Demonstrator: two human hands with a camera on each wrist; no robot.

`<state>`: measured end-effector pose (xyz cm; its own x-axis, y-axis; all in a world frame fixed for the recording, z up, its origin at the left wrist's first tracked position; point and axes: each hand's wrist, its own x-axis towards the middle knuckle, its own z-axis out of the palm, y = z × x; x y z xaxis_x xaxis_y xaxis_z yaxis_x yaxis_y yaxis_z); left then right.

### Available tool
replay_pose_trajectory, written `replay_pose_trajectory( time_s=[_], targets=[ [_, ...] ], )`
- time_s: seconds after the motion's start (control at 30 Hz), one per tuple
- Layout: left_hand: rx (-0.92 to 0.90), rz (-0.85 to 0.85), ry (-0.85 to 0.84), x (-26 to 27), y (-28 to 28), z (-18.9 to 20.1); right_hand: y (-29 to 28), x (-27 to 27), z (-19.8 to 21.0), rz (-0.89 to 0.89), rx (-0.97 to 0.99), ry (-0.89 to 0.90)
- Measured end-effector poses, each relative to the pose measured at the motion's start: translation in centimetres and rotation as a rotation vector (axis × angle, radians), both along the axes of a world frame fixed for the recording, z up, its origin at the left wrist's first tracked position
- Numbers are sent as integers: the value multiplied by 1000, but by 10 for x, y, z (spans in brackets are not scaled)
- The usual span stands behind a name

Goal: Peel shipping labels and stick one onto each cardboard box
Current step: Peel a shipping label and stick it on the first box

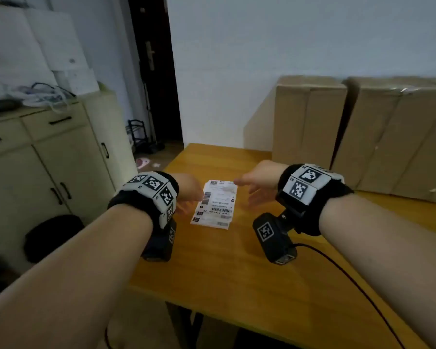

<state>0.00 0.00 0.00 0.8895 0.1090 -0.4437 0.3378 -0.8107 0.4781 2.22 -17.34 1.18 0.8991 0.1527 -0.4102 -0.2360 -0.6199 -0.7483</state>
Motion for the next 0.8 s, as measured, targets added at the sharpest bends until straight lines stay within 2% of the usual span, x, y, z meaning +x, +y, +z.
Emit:
replay_pose_trajectory(
  time_s=[0.17, 0.37, 0.5, 0.67, 0.8],
  targets=[
    [36, -53, 32, 11, -2, -7, 7, 21, -9, -34, 16, 35],
    [180, -188, -46, 10, 0, -8, 17, 29, -15, -131, 225, 199],
    [290, -261, -77, 6, -5, -8, 22, 35, -22, -101, 134, 188],
    [344, -293, -97, 2, -7, -9, 26, 30, -23, 19, -83, 46],
    [353, -304, -110, -1, -8, -8, 22, 22, -15, 28, -124, 21]
  ],
)
